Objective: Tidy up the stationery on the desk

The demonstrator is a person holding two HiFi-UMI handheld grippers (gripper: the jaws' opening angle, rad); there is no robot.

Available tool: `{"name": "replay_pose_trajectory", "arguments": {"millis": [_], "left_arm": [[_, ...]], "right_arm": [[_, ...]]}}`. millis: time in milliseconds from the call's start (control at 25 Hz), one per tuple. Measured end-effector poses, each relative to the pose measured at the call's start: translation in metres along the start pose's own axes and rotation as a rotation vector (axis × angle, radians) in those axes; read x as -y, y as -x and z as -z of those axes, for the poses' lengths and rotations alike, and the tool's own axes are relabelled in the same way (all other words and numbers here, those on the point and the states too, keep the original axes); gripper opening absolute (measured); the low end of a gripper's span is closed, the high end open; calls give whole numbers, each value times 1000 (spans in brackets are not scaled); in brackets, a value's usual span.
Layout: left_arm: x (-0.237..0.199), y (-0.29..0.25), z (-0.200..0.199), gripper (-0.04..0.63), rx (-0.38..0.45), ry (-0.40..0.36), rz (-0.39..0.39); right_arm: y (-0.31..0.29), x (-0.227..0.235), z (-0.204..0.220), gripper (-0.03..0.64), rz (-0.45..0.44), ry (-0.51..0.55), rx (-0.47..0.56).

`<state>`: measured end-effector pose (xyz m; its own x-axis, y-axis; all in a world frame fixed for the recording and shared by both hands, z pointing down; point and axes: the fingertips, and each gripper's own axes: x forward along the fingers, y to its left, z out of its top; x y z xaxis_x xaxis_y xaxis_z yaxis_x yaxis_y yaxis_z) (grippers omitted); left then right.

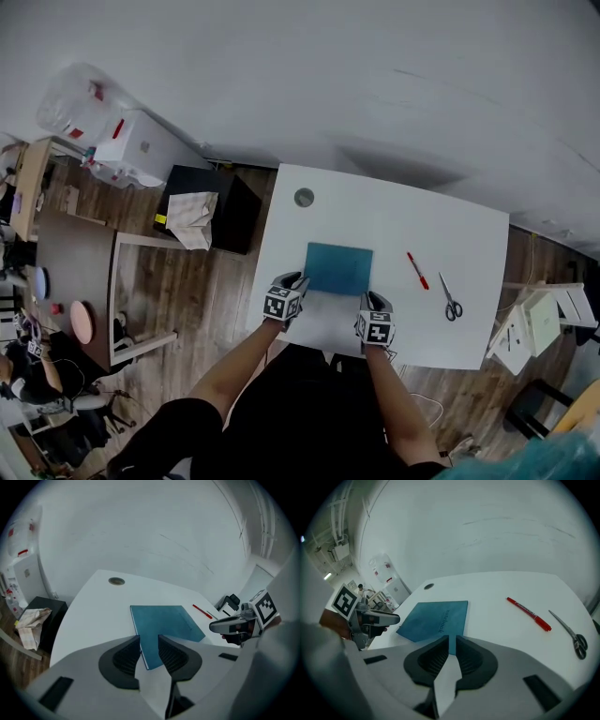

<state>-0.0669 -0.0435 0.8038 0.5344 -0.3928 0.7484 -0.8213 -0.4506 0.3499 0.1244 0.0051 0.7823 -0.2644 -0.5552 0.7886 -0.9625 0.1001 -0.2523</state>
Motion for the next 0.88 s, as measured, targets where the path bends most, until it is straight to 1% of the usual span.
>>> {"name": "replay_pose_trajectory", "arguments": {"millis": [120,240,360,440,520,600,760,880], "left_arm": [[-8,-8,4,120,-30,20,17],[-11,-14,7,127,-52,21,35],[-11,-18,10,129,-68,27,52],[-9,-21,13,130,-76,17,64],[-7,-22,14,129,-80,-12,68],[-6,-22,15,129,-83,-31,70],[2,-22,17,135,-97,-41,86],[3,-21,19,141,-84,-22,71]], "right_arm": [[-11,7,3,37,24,-35,-20],[-18,11,7,40,36,-63,-40],[-24,12,14,75,34,-86,-65],[-26,13,17,84,35,-101,-79],[-28,13,18,84,37,-113,-82],[-29,13,18,84,38,-118,-83],[-30,12,16,83,33,-109,-89],[-30,11,16,83,21,-103,-93]]}}
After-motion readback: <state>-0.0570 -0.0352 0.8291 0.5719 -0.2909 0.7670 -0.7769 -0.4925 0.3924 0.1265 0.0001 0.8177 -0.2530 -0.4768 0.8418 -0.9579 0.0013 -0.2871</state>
